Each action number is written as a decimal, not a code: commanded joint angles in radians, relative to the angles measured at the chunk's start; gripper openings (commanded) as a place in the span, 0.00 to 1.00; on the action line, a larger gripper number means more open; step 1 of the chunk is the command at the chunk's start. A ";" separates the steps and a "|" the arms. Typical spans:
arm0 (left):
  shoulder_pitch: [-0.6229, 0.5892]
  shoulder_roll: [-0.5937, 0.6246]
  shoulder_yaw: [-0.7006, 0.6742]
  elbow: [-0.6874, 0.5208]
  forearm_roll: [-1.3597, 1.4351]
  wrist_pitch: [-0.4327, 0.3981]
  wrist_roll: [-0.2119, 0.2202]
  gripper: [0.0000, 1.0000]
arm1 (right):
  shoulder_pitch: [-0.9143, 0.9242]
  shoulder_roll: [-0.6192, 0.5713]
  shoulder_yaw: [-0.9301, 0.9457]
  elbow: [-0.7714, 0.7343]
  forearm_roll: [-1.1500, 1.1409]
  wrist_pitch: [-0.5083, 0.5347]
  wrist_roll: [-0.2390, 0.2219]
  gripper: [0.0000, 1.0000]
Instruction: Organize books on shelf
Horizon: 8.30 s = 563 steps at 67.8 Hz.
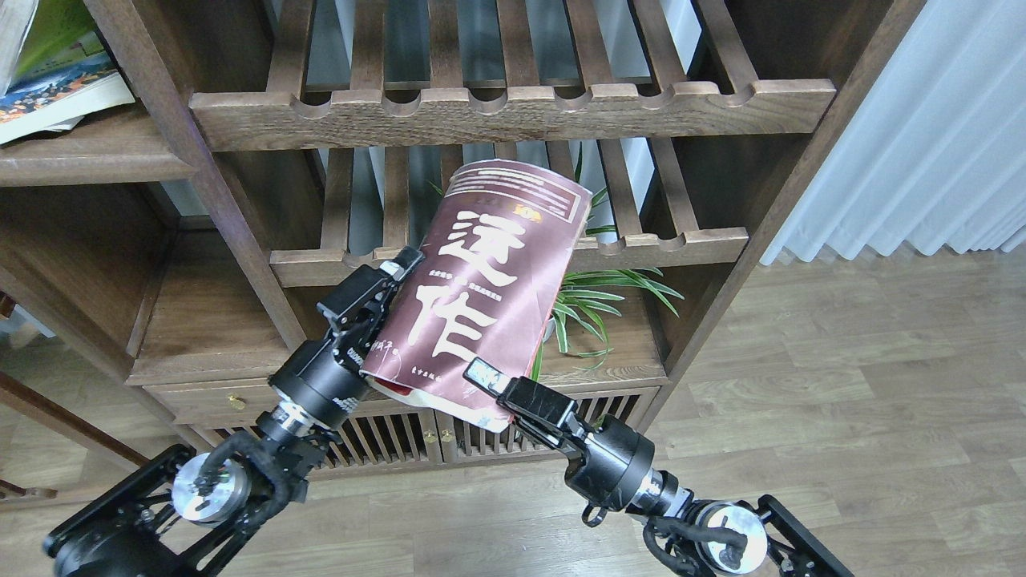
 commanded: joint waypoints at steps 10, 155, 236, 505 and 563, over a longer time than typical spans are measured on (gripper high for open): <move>0.015 0.065 0.003 -0.006 -0.001 0.001 0.013 0.00 | -0.002 0.000 0.000 -0.003 0.000 0.000 0.001 0.09; 0.547 0.091 -0.193 -0.274 0.129 0.001 -0.027 0.98 | 0.066 0.000 -0.207 -0.124 0.134 0.000 0.001 0.04; 0.406 0.114 -0.239 -0.220 0.156 0.001 -0.004 0.00 | 0.066 0.000 -0.219 -0.129 0.068 0.000 0.001 0.61; -0.584 1.083 -0.417 0.379 0.206 0.001 0.328 0.00 | 0.161 0.000 -0.190 -0.365 -0.050 0.000 0.001 0.99; -0.910 0.882 -0.221 0.577 0.384 0.001 0.328 0.00 | 0.160 0.000 -0.178 -0.367 -0.050 0.000 0.001 0.99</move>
